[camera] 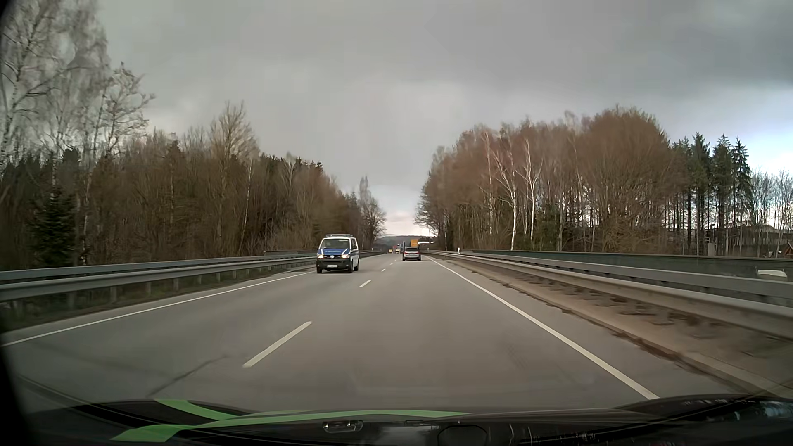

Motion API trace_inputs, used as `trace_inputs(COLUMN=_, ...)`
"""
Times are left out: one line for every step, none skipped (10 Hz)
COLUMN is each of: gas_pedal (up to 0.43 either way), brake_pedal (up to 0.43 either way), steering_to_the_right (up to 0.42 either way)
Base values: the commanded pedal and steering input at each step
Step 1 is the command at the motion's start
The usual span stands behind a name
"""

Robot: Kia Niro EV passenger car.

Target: Follow the waypoints while adhering to traffic rules and regulations

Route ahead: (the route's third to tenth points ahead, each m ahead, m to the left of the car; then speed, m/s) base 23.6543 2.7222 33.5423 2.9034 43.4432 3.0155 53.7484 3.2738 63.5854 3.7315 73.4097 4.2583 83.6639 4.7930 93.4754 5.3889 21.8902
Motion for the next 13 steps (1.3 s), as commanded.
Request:
trace_inputs(gas_pedal=0.118, brake_pedal=0.0, steering_to_the_right=-0.005)
trace_inputs(gas_pedal=0.118, brake_pedal=0.0, steering_to_the_right=-0.005)
trace_inputs(gas_pedal=0.118, brake_pedal=0.0, steering_to_the_right=-0.006)
trace_inputs(gas_pedal=0.118, brake_pedal=0.0, steering_to_the_right=-0.006)
trace_inputs(gas_pedal=0.118, brake_pedal=0.0, steering_to_the_right=-0.006)
trace_inputs(gas_pedal=0.118, brake_pedal=0.0, steering_to_the_right=-0.006)
trace_inputs(gas_pedal=0.118, brake_pedal=0.0, steering_to_the_right=-0.007)
trace_inputs(gas_pedal=0.118, brake_pedal=0.0, steering_to_the_right=-0.007)
trace_inputs(gas_pedal=0.13, brake_pedal=0.0, steering_to_the_right=-0.007)
trace_inputs(gas_pedal=0.15, brake_pedal=0.0, steering_to_the_right=-0.008)
trace_inputs(gas_pedal=0.157, brake_pedal=0.0, steering_to_the_right=-0.007)
trace_inputs(gas_pedal=0.157, brake_pedal=0.0, steering_to_the_right=-0.006)
trace_inputs(gas_pedal=0.157, brake_pedal=0.0, steering_to_the_right=-0.006)
